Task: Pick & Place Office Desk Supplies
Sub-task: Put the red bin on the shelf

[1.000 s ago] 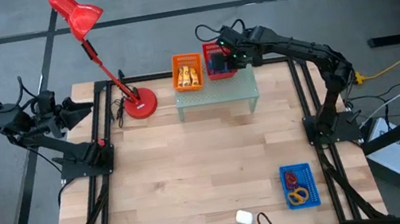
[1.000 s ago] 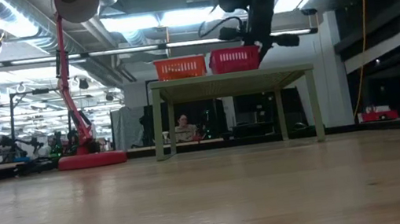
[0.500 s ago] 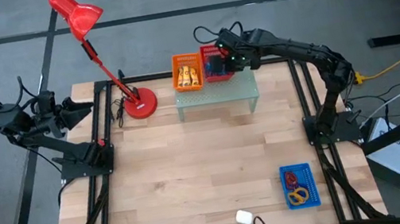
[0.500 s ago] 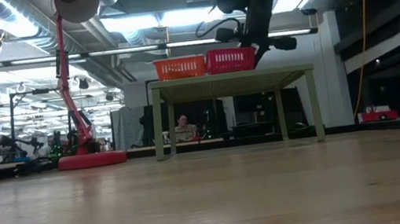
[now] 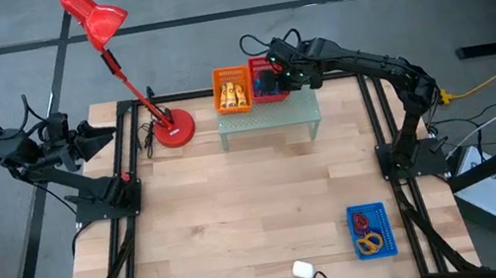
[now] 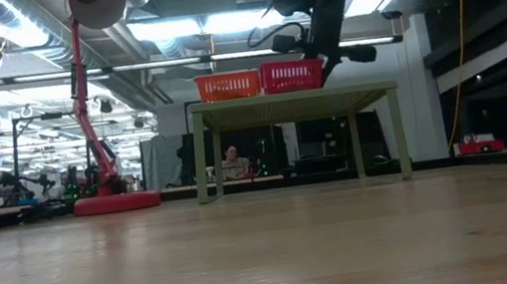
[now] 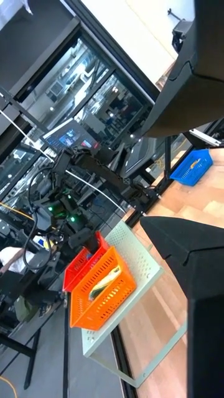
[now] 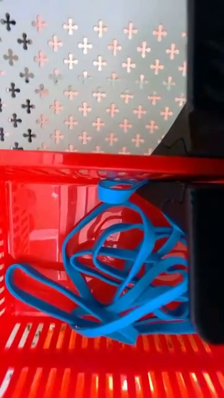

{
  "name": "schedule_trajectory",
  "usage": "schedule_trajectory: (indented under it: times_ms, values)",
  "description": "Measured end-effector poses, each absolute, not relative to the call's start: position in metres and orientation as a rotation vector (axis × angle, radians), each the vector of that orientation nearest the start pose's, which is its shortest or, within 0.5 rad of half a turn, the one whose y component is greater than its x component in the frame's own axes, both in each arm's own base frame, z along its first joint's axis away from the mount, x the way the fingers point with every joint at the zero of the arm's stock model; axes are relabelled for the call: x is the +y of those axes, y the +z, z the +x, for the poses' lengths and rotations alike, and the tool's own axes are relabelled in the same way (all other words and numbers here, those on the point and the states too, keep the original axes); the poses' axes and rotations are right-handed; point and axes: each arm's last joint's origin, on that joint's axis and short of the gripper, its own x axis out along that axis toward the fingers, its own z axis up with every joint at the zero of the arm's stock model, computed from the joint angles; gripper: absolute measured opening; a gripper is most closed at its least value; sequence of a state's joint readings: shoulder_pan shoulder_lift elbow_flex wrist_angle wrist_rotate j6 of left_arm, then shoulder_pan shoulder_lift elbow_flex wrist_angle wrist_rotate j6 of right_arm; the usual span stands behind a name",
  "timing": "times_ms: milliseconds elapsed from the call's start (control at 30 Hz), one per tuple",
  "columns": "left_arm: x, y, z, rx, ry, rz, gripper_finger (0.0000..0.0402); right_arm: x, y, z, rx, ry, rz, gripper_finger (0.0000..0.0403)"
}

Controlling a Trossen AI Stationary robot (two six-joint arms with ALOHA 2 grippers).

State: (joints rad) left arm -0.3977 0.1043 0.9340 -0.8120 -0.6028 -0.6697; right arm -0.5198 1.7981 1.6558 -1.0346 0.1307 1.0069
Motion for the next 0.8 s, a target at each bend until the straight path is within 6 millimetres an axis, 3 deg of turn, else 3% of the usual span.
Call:
schedule_trajectory:
  times_ms: [300,800]
  values:
    - [0.027,0.354,-0.021,-0.084,0.192,-0.676,0.0216,-0.182,0.278,0.315,0.831,-1.138,1.123,0.0000]
    - [0.027,0.354,-0.021,-0.085,0.193,-0.676,0.0216,-0.181,0.279,0.319,0.790,-1.114,1.128,0.0000]
